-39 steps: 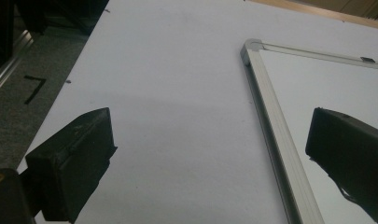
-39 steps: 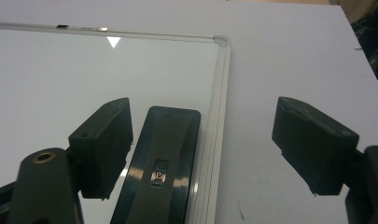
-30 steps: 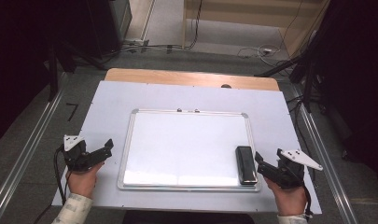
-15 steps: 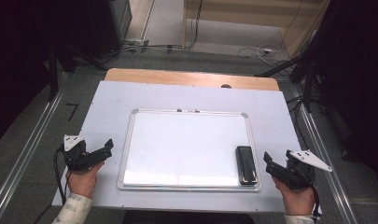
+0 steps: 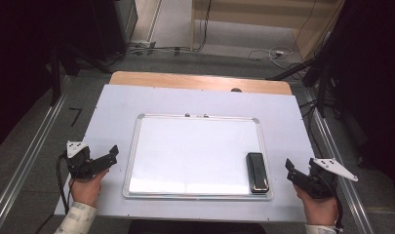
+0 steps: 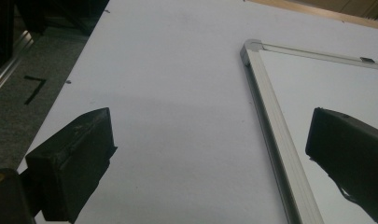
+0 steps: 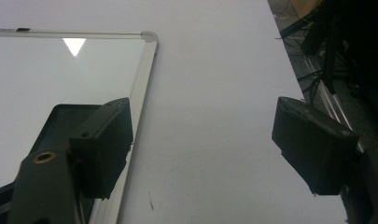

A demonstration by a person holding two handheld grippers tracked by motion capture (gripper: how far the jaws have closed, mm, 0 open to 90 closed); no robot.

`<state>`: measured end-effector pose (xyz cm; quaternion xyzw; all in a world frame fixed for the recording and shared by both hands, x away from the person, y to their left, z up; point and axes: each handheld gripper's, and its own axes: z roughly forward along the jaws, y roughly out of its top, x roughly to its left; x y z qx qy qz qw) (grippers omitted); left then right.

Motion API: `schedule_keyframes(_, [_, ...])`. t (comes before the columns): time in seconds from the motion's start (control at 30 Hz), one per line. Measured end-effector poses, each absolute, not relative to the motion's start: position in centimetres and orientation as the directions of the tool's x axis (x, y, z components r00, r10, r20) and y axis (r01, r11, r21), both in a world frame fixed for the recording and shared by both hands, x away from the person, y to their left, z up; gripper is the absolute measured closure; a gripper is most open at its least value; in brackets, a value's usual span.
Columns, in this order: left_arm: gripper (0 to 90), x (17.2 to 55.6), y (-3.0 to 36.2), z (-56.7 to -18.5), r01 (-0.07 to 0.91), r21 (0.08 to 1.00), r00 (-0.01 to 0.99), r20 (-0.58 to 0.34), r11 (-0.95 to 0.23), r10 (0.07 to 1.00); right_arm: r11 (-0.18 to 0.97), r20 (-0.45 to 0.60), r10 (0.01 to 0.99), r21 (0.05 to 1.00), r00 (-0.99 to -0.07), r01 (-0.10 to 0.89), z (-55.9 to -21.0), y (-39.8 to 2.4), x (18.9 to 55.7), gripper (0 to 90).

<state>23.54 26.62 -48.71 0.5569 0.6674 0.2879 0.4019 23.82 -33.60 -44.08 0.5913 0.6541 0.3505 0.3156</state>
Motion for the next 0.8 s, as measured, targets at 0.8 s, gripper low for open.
schedule_keyframes(0.8, [1.5,23.5,26.6,-48.7,0.515,0.831,-0.054,-0.215,0.212,0.975,0.034,-0.034,0.999,0.822,-0.009,0.569,-45.1,-36.7,24.3,19.4])
